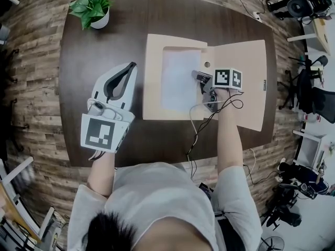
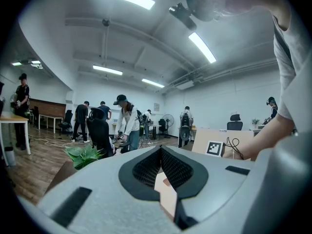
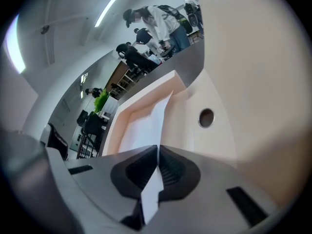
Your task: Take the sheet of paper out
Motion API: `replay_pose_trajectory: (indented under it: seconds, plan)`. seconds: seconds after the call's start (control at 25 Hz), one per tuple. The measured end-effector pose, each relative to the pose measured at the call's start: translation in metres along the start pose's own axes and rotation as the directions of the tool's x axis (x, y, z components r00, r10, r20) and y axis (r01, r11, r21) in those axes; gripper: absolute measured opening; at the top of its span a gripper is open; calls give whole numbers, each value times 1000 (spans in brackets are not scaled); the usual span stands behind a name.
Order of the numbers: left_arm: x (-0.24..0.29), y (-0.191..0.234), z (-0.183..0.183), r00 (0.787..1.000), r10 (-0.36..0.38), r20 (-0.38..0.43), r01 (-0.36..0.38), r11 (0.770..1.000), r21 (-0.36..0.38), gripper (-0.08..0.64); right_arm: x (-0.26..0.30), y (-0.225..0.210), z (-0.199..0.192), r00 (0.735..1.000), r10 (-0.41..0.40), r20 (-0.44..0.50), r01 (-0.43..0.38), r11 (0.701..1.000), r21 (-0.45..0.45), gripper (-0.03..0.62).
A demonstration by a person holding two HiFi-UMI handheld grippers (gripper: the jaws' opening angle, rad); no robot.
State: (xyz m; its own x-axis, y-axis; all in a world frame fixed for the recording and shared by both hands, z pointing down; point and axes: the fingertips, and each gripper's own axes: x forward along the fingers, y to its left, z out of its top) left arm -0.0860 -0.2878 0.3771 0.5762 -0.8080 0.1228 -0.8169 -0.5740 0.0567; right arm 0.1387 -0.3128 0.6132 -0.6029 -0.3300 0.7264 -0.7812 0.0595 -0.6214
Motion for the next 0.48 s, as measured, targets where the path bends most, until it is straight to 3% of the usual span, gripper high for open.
replay_pose_trajectory:
  seconds: [0.2, 0.48]
  plan:
    - [-1, -12, 4, 1000, -21, 12, 21, 1000, 8, -3, -22, -19, -1, 996, -76, 54, 70, 992, 107, 14]
    - [2, -35, 12, 998, -60, 23, 59, 998, 20, -3, -64, -42, 7, 959, -248, 141, 237, 968, 88, 14]
